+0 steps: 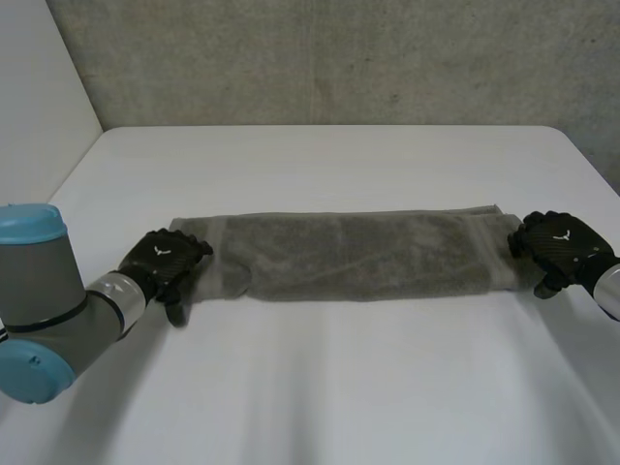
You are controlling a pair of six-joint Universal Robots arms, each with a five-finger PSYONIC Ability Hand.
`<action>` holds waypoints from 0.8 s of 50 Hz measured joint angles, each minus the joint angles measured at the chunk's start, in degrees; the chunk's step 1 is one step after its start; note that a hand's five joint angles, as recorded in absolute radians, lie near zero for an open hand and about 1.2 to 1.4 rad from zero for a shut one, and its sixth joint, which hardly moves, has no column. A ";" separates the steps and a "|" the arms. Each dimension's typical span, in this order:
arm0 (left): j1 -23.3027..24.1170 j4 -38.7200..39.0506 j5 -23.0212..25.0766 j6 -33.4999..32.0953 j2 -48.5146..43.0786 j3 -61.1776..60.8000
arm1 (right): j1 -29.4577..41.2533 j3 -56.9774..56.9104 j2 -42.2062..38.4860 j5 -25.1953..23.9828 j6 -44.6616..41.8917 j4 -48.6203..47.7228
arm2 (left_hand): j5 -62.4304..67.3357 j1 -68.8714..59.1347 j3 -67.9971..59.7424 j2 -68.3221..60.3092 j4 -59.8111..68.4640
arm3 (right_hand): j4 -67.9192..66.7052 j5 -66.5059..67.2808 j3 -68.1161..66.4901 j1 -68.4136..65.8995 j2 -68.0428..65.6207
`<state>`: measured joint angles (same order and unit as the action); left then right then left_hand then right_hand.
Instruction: Fold the towel.
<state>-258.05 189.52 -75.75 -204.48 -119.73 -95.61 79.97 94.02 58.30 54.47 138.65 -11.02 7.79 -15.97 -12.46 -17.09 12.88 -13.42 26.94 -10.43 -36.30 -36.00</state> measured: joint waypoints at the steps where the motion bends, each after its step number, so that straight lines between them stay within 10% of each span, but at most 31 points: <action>1: -0.13 0.02 0.01 0.00 -0.05 0.14 | 0.05 -0.14 -0.30 -0.09 0.02 -0.11 | 0.00 0.00 0.00 0.00 0.00 | 0.00 0.20 0.00 -0.17 -0.08; 21: -1.68 0.75 0.14 -0.01 -2.68 2.42 | 0.37 -1.79 -4.00 -0.15 0.26 -4.06 | 20.06 -21.98 0.00 -20.87 0.00 | 0.00 37.93 0.00 -36.81 -36.90; 40: -3.02 1.73 0.11 0.02 -1.03 -0.11 | -3.77 -3.55 -3.93 -0.08 1.72 -4.64 | 26.71 -28.66 0.00 -27.39 0.00 | 0.00 38.18 0.00 -36.83 -36.90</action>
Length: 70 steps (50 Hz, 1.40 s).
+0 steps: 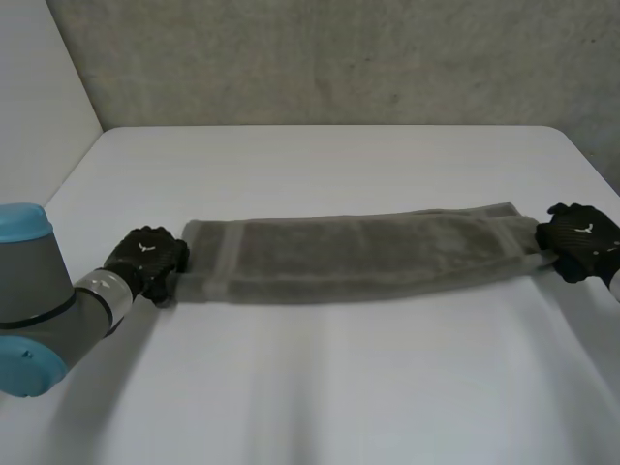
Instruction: Fold the towel.
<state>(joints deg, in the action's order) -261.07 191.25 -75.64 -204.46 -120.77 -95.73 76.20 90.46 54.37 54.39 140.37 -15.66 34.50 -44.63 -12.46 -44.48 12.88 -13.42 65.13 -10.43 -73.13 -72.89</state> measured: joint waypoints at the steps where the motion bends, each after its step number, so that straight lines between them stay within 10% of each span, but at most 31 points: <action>1: 0.19 -0.05 0.00 0.03 0.49 -0.50 | -0.65 -0.09 0.09 -0.08 -0.12 0.09 | -3.81 4.02 0.00 3.89 0.00 | 0.00 0.00 0.00 -0.01 0.00; 19: 0.48 -0.11 -0.16 0.12 7.38 -2.75 | -2.12 -5.58 5.51 -2.81 0.04 0.50 | -14.84 12.51 0.00 13.06 0.00 | 0.00 0.14 0.00 -0.11 0.00; 32: -1.97 -0.08 -0.21 0.28 9.81 -2.30 | 23.14 -17.67 4.56 -4.41 0.67 0.89 | -14.87 12.51 0.00 13.06 0.00 | 0.00 0.27 0.00 -0.38 -0.83; 46: -4.27 -0.12 -0.06 5.33 12.89 -3.36 | 50.54 -33.59 -14.13 -1.23 0.50 0.42 | -14.88 12.51 0.00 13.06 0.00 | 0.00 0.27 0.00 -0.38 -0.83; 55: -3.69 -0.09 0.18 5.87 12.97 -4.20 | 54.97 -39.74 -23.20 1.48 0.11 0.96 | -14.88 12.51 0.00 13.06 0.00 | 0.00 -24.45 0.00 22.14 20.88; 70: -3.32 0.25 0.10 6.06 12.70 -3.93 | 54.88 -43.19 -22.05 2.60 6.11 -0.44 | -14.88 12.51 0.00 13.06 0.00 | 0.00 -0.33 0.00 -0.65 -0.50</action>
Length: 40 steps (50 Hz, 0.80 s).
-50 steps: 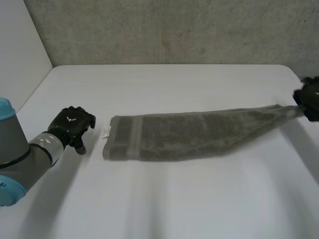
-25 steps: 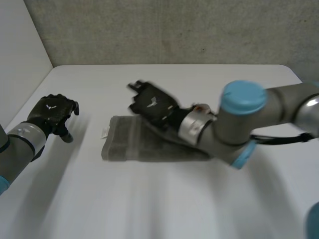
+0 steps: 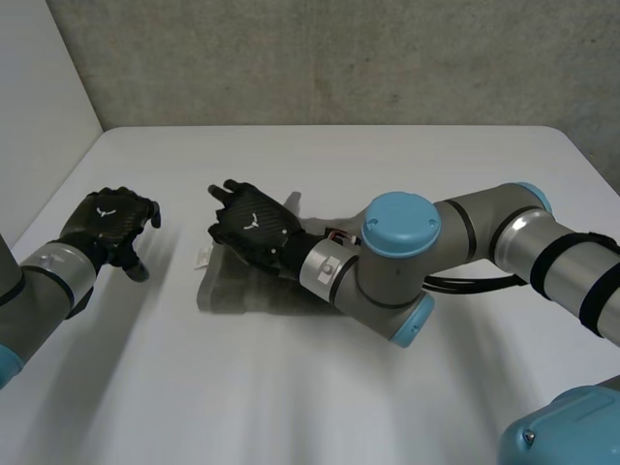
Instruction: Fold the towel.
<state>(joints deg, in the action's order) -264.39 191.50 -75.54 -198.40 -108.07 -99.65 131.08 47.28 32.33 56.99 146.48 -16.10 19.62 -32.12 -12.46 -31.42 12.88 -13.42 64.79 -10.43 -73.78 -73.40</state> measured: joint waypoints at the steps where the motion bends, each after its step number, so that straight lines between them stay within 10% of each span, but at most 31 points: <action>1: 0.00 -0.01 -0.01 0.04 0.07 -0.04 | 0.05 -0.20 -0.10 -0.01 0.32 -0.11 | 0.00 0.00 0.00 0.00 0.00 | 0.00 0.00 0.00 0.00 0.00; 13: -0.73 -0.09 0.04 0.81 1.98 -1.17 | 2.37 -3.16 -3.45 -0.35 3.06 -3.69 | 0.00 0.00 0.00 0.00 0.00 | 0.00 -0.39 0.00 0.37 0.37; 22: -0.83 0.08 0.09 0.85 2.14 -1.16 | 2.63 -3.14 -5.35 -3.34 3.36 -2.10 | 0.00 0.00 0.00 0.00 0.00 | 0.00 -46.65 0.00 43.08 43.07; 40: 6.65 0.28 0.12 8.92 2.33 3.49 | -8.08 17.09 17.77 6.79 18.45 0.11 | 0.00 0.00 0.00 0.00 0.00 | 0.00 -61.36 0.00 59.76 59.17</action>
